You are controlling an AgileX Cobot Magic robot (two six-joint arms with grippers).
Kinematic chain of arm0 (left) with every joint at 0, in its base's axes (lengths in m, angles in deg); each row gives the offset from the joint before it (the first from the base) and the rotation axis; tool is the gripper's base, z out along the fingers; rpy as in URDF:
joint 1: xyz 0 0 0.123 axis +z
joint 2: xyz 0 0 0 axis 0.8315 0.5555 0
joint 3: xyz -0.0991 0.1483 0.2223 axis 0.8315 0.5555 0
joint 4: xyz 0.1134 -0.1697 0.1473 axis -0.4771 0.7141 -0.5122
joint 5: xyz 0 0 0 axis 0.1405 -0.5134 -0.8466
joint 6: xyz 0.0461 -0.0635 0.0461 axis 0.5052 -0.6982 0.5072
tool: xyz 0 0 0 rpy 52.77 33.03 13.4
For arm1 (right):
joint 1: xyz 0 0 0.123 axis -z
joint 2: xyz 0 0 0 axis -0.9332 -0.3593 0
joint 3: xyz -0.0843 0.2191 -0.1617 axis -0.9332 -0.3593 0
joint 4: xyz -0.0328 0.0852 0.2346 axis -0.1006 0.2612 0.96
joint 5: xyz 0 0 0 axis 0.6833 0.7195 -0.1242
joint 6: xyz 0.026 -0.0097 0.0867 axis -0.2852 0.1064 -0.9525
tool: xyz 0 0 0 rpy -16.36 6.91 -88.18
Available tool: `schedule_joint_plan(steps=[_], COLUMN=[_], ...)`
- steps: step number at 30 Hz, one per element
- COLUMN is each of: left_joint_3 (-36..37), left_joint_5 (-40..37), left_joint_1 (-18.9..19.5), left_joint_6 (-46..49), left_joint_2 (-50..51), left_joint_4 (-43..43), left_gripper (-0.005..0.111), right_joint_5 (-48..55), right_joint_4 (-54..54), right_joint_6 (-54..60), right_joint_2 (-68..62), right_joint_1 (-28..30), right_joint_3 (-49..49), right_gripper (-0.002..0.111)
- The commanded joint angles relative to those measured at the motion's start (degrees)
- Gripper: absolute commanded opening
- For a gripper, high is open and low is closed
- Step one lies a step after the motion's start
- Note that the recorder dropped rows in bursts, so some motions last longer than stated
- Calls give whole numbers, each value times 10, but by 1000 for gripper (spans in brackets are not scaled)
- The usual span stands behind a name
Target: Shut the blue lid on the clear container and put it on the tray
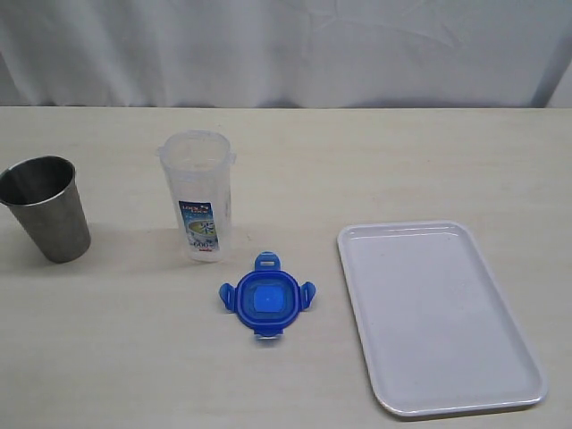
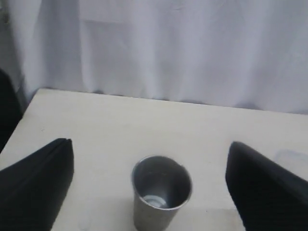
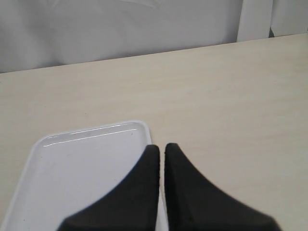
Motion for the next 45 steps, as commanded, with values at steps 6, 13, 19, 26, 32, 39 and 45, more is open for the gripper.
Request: schedule_joint_plan(steps=[6, 13, 19, 26, 32, 39, 45], left_joint_3=[0, 62, 105, 201, 272, 280, 280], left_joint_5=[123, 338, 375, 481, 687, 799, 907], left_joint_1=[-41, -201, -240, -240, -240, -240, -240], left_joint_6=[-430, -597, -603, -602, -568, -547, -536], left_joint_2=[-3, -2, -2, 74, 198, 317, 447], left_joint_4=[-337, -547, -603, -609, -617, -618, -621], left_gripper=[86, 86, 86, 86, 86, 86, 86], right_joint_5=[0, 0, 0, 0, 0, 0, 0], right_joint_4=[0, 0, 0, 0, 0, 0, 0], right_joint_6=[0, 0, 0, 0, 0, 0, 0], right_joint_2=[1, 1, 1, 1, 1, 1, 1], right_joint_1=[-1, -1, -1, -1, -1, -1, -1], right_joint_3=[-2, -2, -2, -2, -2, -2, -2], right_gripper=[4, 4, 4, 4, 4, 4, 4])
